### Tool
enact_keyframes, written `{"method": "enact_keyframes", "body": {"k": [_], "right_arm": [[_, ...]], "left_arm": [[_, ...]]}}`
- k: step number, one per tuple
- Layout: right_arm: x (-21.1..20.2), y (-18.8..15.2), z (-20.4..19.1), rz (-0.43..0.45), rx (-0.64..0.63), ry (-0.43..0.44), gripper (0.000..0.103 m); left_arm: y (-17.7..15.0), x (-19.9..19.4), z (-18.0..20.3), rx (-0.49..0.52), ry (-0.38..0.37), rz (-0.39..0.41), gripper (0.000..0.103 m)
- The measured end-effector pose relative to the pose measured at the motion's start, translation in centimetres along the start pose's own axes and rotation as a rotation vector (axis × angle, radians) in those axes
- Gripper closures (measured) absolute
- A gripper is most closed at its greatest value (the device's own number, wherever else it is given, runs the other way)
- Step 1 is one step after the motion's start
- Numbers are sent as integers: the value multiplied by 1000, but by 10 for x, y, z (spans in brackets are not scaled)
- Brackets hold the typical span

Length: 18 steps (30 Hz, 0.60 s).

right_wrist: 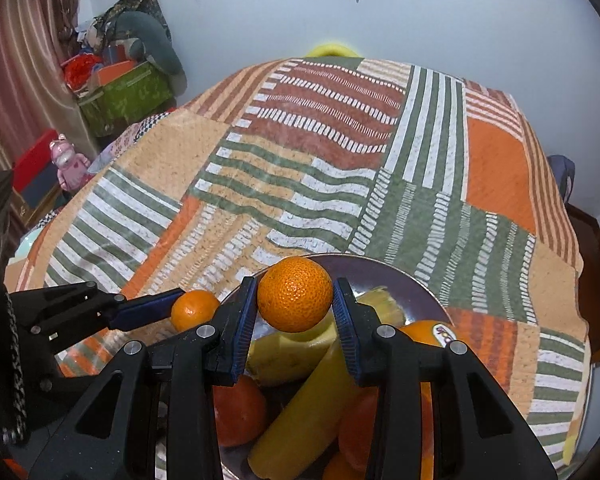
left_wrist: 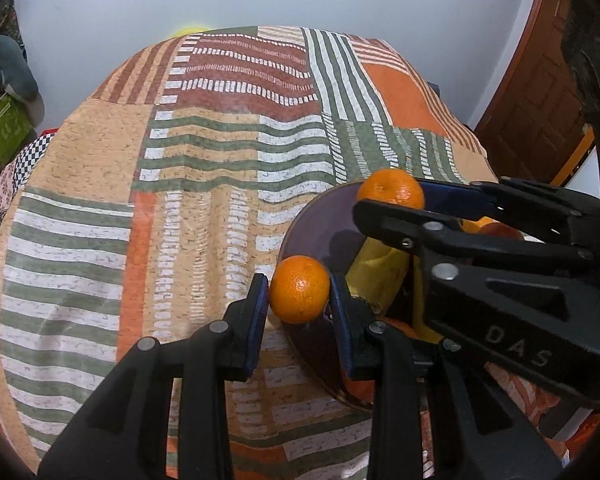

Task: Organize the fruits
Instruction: 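Carry both mandarins over the purple plate and open both tools to release them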

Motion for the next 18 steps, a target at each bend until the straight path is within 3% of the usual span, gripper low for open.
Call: {"method": "enact_keyframes", "body": {"k": [7, 9, 11, 15, 18], "right_arm": [[3, -4, -3, -9, -18, -15, 68], [3, -7, -3, -20, -18, -14, 67], [0, -8, -3, -11, -19, -15, 64], [-12, -7, -4, 27, -8, -17, 51], [-24, -5, -4, 53, -6, -24, 51]], "left_arm": [[-6, 7, 3, -5, 1, -31, 72], [-7, 6, 2, -14, 3, -32, 67], [-5, 3, 1, -22, 4, -15, 61], [-4, -5, 3, -14, 8, -3, 61], [-3, -15, 3, -14, 7, 10, 61]]}}
Point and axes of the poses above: each gripper's, at about its wrist camera, not at the fingertips, and x roughly the way its jaws point, z to its right, y to its top, the point moved 8 cm from there along x, roughly the way its jaws point, and after that the axes turned 6 degrees about -x, right-handed, at the moved point
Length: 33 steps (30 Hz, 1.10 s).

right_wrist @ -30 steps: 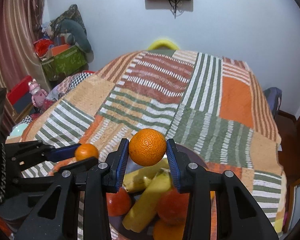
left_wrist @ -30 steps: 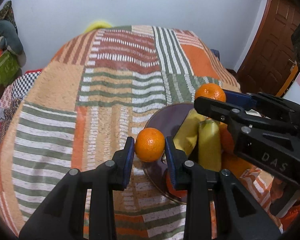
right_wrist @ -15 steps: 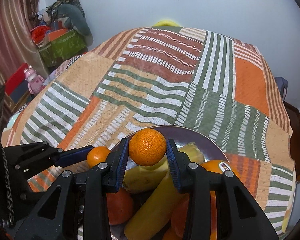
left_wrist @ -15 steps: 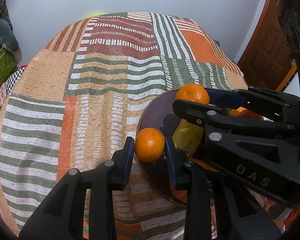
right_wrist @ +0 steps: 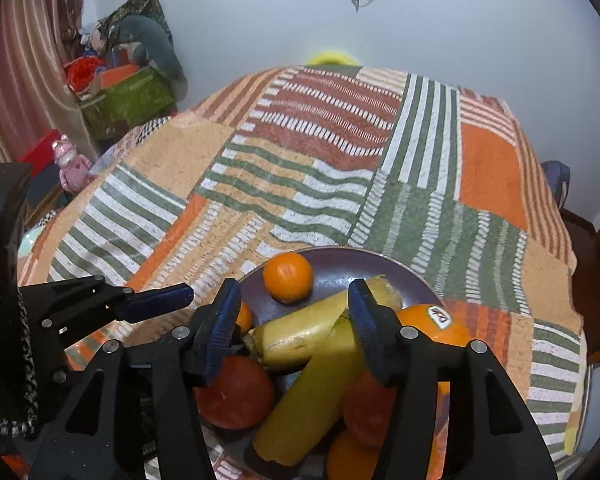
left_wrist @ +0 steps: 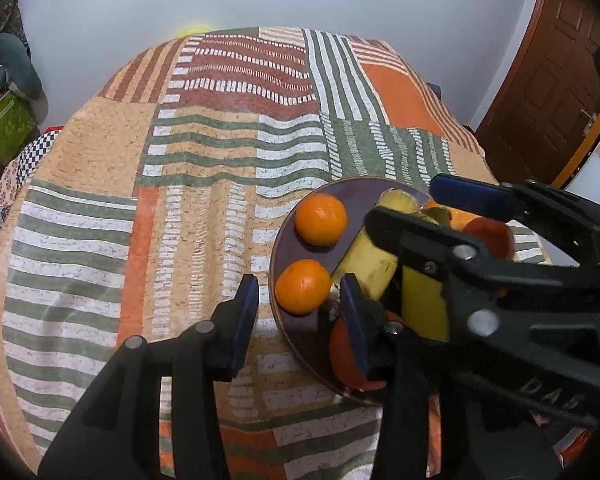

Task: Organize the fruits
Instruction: 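Carry both mandarins over the purple plate and open both tools to release them, then withdraw both tools from the plate toward the dark red dates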

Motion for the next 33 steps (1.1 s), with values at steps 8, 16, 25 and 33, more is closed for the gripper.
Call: {"method": "enact_keyframes", "body": {"k": [8, 16, 25, 33], "right_arm": [[-43, -2, 4, 64, 18, -16, 51], [-95, -21, 0, 105, 46, -20, 51], [-136, -60, -11, 108, 61, -27, 50], [-148, -100, -20, 76, 81, -29, 50]], "left_arm": [[0, -45, -3, -10, 11, 55, 61], [-19, -105, 3, 9, 44, 116, 61], [-58, -152, 6, 15, 56, 120, 60], [-105, -157, 7, 23, 72, 69, 60]]}}
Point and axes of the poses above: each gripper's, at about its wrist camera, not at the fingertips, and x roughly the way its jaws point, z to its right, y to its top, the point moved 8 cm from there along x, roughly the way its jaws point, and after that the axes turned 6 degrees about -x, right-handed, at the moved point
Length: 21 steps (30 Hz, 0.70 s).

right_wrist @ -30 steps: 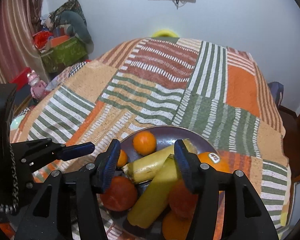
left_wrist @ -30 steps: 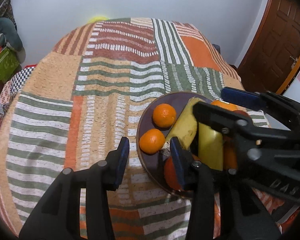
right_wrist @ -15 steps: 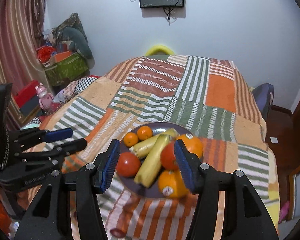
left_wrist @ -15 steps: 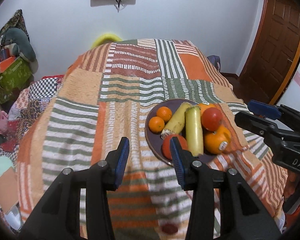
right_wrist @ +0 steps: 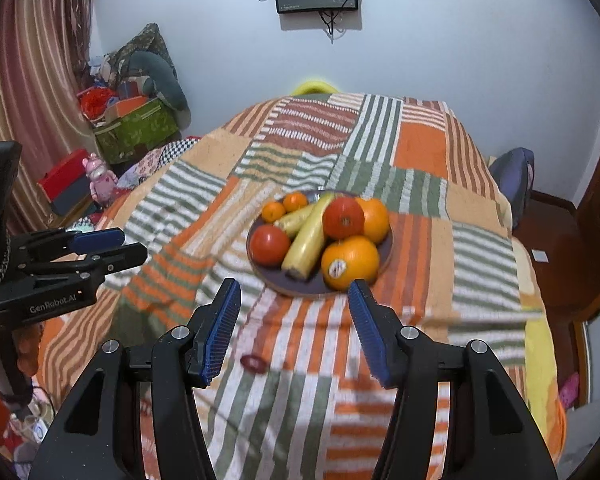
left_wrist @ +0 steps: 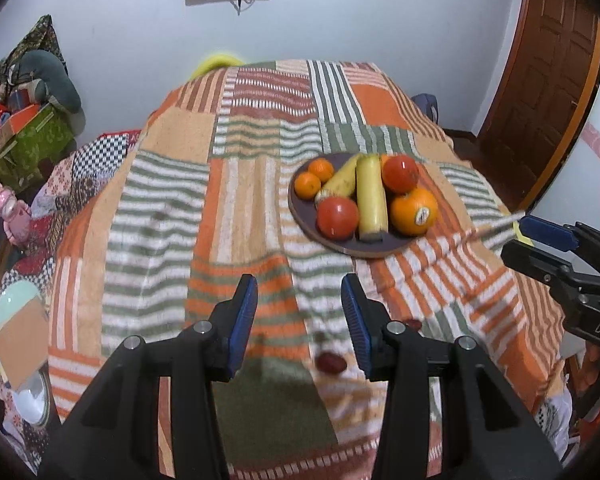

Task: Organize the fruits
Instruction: 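Withdraw both tools from the plate toward the dark red dates, then grasp a dark red date with the left tool while the right tool grasps another date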

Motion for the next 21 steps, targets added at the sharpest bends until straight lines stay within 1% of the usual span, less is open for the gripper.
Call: {"method": "enact_keyframes", "body": {"k": [3, 10, 15, 21], "right_arm": [[0, -14, -2, -14, 16, 14, 50], [17, -43, -16, -74, 14, 31, 50], [36, -58, -26, -120, 0, 48, 50], [56, -69, -33, -153, -2, 73, 50]], "left_arm": [[-15, 6, 2, 5, -3, -28, 60], [-46, 28, 9, 15, -28, -104, 60], [-61, 45, 13, 16, -54, -151, 60], [-67, 58, 15, 33, -62, -173, 60]]}}
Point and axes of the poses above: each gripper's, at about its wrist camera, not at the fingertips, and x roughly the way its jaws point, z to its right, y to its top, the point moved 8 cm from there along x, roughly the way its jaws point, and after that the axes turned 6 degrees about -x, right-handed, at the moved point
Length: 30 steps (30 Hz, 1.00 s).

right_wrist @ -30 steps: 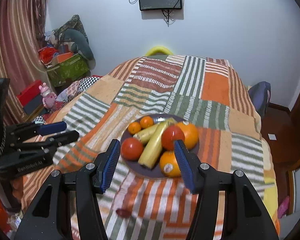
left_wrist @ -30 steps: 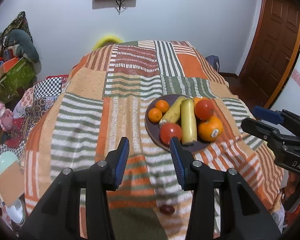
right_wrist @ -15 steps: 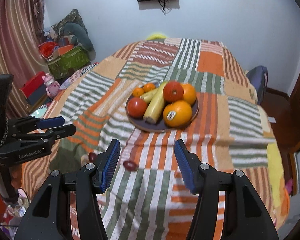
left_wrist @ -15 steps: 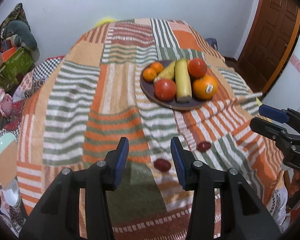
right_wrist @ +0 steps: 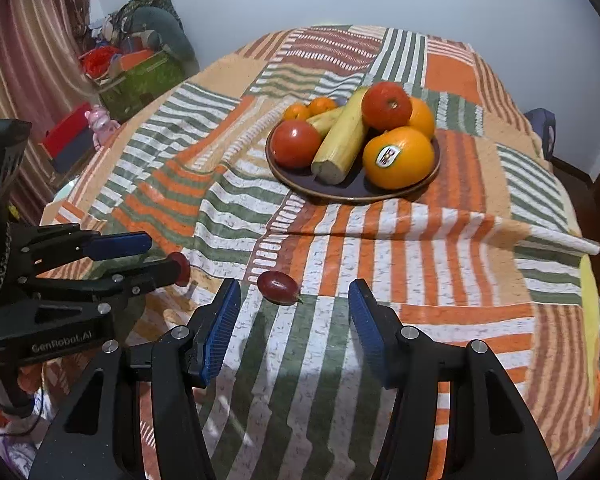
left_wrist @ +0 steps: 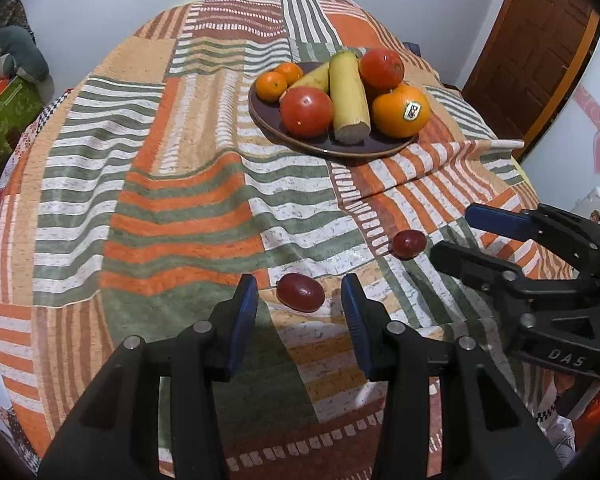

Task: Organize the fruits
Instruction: 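Grasp a dark red date with the left tool while the right tool grasps another date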

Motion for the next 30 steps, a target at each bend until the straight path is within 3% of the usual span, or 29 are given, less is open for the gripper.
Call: {"method": "enact_keyframes", "body": {"k": [5, 10, 18, 30], "right_arm": [[15, -4, -3, -33, -4, 18, 51], [26, -5, -3, -49, -9, 30, 61], [28, -2, -5, -37, -29, 49, 77], [5, 7, 5, 22, -12, 28, 78]], "left_arm": [[-2, 8, 2, 20, -8, -6, 60], [-6, 14, 7, 62, 1, -2, 65], [-4, 15, 0, 34, -13, -2, 76], [7, -4, 7, 43, -16, 34, 77]]}}
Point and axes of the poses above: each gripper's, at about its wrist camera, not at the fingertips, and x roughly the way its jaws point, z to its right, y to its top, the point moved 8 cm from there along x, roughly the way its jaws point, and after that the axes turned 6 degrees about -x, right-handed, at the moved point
